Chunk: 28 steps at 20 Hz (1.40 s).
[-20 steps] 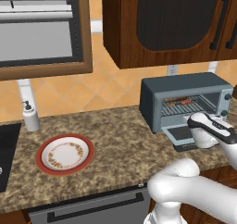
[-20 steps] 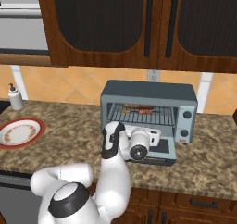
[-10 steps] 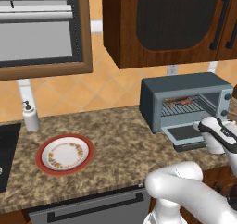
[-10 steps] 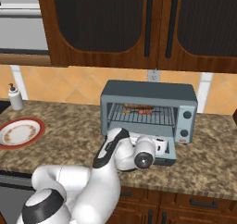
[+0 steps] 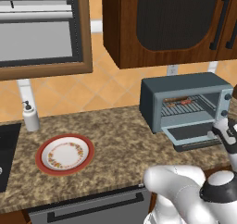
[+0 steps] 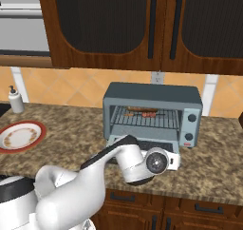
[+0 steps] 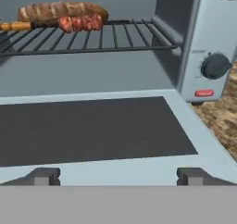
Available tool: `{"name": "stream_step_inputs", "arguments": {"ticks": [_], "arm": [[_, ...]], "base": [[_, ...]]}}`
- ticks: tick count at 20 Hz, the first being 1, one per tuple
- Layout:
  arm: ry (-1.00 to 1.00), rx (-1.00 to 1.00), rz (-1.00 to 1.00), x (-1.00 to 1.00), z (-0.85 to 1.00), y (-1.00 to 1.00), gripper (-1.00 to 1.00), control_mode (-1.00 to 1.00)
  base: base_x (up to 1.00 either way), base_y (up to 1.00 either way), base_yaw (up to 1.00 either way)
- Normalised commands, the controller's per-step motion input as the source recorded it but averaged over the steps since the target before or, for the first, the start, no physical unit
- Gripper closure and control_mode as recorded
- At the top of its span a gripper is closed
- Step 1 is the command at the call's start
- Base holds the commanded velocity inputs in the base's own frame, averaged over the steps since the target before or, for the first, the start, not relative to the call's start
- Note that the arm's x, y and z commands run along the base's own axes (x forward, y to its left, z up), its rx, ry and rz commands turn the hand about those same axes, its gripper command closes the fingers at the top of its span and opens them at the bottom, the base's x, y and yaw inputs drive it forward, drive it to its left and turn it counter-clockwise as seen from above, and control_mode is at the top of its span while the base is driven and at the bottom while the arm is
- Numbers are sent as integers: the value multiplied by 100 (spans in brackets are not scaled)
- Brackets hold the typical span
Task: Pick up the kebab skewer and baguette bread, and place them inside the toaster oven. Close the toaster oven door and start by setting the timer.
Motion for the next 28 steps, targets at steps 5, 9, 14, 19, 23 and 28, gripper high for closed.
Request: {"name": "stream_step_inputs", "arguments": {"ticks": [5, 9, 14, 19, 23, 28], "arm": [[22, -1, 2, -67, -37, -9, -100, -100], [6, -3, 3, -16, -22, 0, -100, -100], [0, 0, 6, 2, -19, 0, -100, -100], [0, 0, 7, 24, -9, 0, -100, -100], [0, 0, 8, 34, -13, 0, -100, -100], [0, 0, 4, 11, -27, 0, -100, -100]], "base": [[0, 0, 0], [0, 0, 0], [0, 0, 0], [0, 0, 0], [0, 0, 0], [0, 0, 0]]}}
